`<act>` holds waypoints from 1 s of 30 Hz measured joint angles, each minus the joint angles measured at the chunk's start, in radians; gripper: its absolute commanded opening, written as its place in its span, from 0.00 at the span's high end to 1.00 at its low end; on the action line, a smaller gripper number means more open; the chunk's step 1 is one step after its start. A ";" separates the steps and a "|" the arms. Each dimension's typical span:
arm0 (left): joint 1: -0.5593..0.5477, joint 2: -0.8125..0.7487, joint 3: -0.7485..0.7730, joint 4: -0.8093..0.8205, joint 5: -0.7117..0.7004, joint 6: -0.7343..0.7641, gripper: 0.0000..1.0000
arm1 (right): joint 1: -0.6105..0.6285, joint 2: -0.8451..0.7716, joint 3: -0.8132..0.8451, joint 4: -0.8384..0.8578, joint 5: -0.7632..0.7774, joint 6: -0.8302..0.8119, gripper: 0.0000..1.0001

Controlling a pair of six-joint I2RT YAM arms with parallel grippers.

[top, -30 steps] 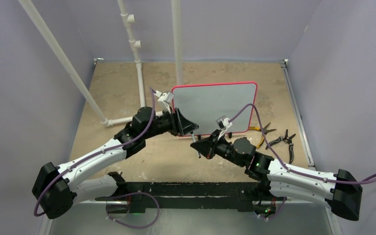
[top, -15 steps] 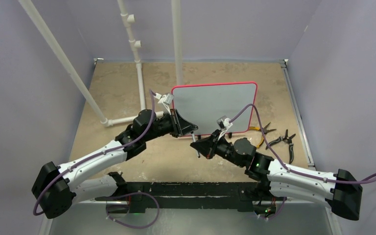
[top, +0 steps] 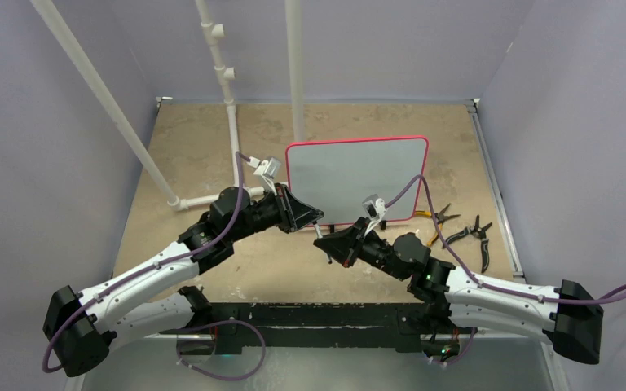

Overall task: Write a sentence on the whiteboard
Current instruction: Open the pen cap from the whiteboard marker, then place the pen cap at the center of the board.

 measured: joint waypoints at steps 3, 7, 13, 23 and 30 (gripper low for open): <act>0.000 -0.021 -0.002 0.006 -0.018 -0.002 1.00 | 0.003 -0.003 0.000 0.017 -0.003 0.000 1.00; 0.066 -0.069 -0.002 0.065 -0.147 0.024 1.00 | 0.014 -0.001 -0.045 -0.062 0.005 0.014 1.00; 0.082 -0.089 -0.002 0.111 -0.196 0.034 1.00 | 0.033 0.005 -0.066 -0.131 0.020 0.019 1.00; 0.085 -0.121 0.039 -0.049 -0.218 0.155 1.00 | 0.034 -0.089 -0.065 -0.155 0.053 0.024 1.00; 0.085 -0.150 0.035 -0.276 -0.289 0.190 1.00 | 0.034 -0.150 -0.021 -0.201 0.144 -0.001 1.00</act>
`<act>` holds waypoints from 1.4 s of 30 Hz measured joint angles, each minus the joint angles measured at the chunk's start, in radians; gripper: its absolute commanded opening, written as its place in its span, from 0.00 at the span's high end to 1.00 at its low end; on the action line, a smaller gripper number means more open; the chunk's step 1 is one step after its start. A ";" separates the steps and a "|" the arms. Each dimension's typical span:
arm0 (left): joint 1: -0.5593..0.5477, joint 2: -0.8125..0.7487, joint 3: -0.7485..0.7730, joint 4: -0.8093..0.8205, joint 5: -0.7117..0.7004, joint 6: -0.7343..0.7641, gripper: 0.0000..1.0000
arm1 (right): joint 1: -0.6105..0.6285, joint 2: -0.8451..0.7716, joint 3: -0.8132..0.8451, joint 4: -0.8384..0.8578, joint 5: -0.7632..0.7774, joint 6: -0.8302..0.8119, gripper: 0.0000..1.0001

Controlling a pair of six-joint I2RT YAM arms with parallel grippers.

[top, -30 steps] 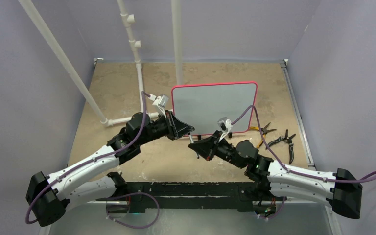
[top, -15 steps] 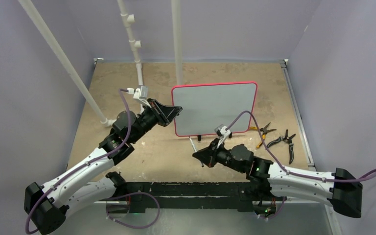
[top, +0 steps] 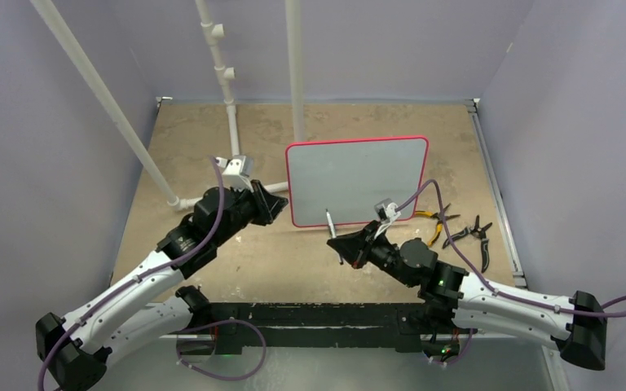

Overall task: Write a sentence on the whiteboard
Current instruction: Place the pen cap at the center of the board.

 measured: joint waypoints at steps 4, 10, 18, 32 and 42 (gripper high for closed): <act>0.000 0.030 -0.094 -0.019 -0.005 -0.040 1.00 | 0.000 -0.008 0.017 0.015 0.039 -0.014 1.00; -0.014 0.184 -0.251 -0.015 -0.006 -0.089 1.00 | 0.000 0.006 0.018 0.033 0.052 -0.023 1.00; -0.061 0.336 -0.293 0.084 -0.036 -0.089 0.87 | 0.000 0.035 0.018 0.040 0.050 -0.023 1.00; -0.061 0.382 -0.335 0.191 -0.043 -0.108 0.53 | 0.000 0.034 0.018 0.048 0.050 -0.023 1.00; -0.061 0.028 -0.255 -0.022 -0.182 -0.060 0.45 | 0.000 0.016 0.039 -0.016 0.037 -0.005 1.00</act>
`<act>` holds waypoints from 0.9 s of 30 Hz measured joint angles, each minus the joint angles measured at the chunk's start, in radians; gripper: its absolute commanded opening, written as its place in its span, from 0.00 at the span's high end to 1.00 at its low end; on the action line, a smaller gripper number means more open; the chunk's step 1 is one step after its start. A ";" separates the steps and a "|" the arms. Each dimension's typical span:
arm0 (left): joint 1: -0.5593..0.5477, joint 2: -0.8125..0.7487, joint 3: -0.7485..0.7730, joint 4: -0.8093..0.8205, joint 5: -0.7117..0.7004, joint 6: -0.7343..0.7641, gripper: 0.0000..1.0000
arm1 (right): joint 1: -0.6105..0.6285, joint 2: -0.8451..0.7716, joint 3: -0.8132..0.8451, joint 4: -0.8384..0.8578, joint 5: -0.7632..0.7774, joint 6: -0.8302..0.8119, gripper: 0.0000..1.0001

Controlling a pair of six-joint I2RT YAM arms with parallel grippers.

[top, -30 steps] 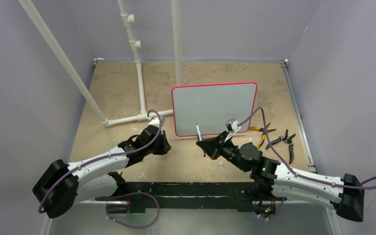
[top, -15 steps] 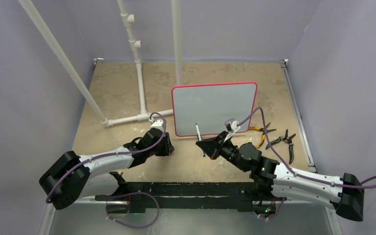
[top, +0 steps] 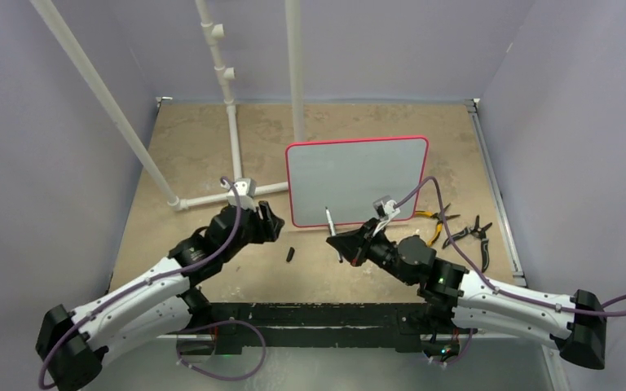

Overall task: Write a sentence on the whiteboard
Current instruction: Place the pen cap at the center of the board, then pass from the right arm to the left

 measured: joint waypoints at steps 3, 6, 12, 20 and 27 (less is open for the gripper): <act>0.000 -0.065 0.134 -0.080 -0.021 0.097 0.45 | 0.000 0.002 0.042 -0.068 -0.025 0.007 1.00; 0.000 -0.075 0.300 -0.146 -0.005 0.238 0.45 | 0.000 0.021 0.109 -0.153 -0.065 0.008 1.00; 0.000 -0.084 0.470 -0.206 0.111 0.511 0.44 | -0.007 0.099 0.235 -0.301 -0.190 0.002 1.00; -0.002 -0.060 0.503 -0.250 0.393 0.762 0.37 | -0.215 0.226 0.321 -0.420 -0.527 -0.077 1.00; -0.091 -0.063 0.410 -0.241 0.551 0.835 0.36 | -0.325 0.354 0.336 -0.484 -0.786 -0.154 1.00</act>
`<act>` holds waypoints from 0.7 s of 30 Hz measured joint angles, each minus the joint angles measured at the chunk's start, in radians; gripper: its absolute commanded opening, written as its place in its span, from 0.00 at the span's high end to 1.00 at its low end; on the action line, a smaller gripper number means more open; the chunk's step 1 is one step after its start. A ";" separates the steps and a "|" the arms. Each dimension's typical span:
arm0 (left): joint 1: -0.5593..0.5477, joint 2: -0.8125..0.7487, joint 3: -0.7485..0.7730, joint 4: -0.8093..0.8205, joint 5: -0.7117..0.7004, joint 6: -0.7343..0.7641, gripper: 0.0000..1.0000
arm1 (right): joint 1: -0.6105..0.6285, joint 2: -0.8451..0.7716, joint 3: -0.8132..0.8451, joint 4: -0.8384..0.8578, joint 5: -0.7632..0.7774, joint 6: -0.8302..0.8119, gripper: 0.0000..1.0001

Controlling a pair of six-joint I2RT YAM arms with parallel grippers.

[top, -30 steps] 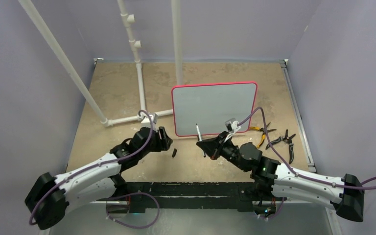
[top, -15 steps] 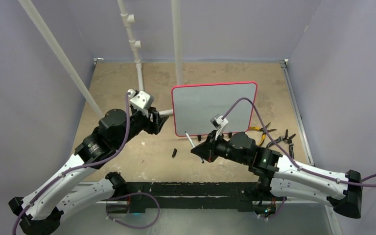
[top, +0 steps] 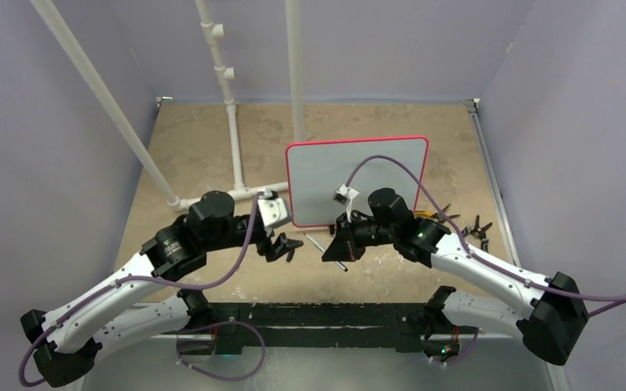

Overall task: Write a sentence on the whiteboard
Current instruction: Pass from the right arm to the left

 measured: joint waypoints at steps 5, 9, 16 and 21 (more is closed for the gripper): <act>-0.072 0.023 -0.023 0.006 0.046 0.025 0.36 | 0.001 0.053 0.031 -0.021 -0.126 -0.048 1.00; -0.106 0.045 -0.048 0.021 0.059 0.031 0.36 | 0.001 0.096 0.049 -0.047 -0.192 -0.084 1.00; -0.158 0.105 -0.106 0.042 0.071 0.027 0.36 | 0.001 0.104 0.049 -0.095 -0.268 -0.116 1.00; -0.196 0.142 -0.109 0.049 0.071 0.027 0.36 | 0.001 0.104 0.051 -0.118 -0.299 -0.130 1.00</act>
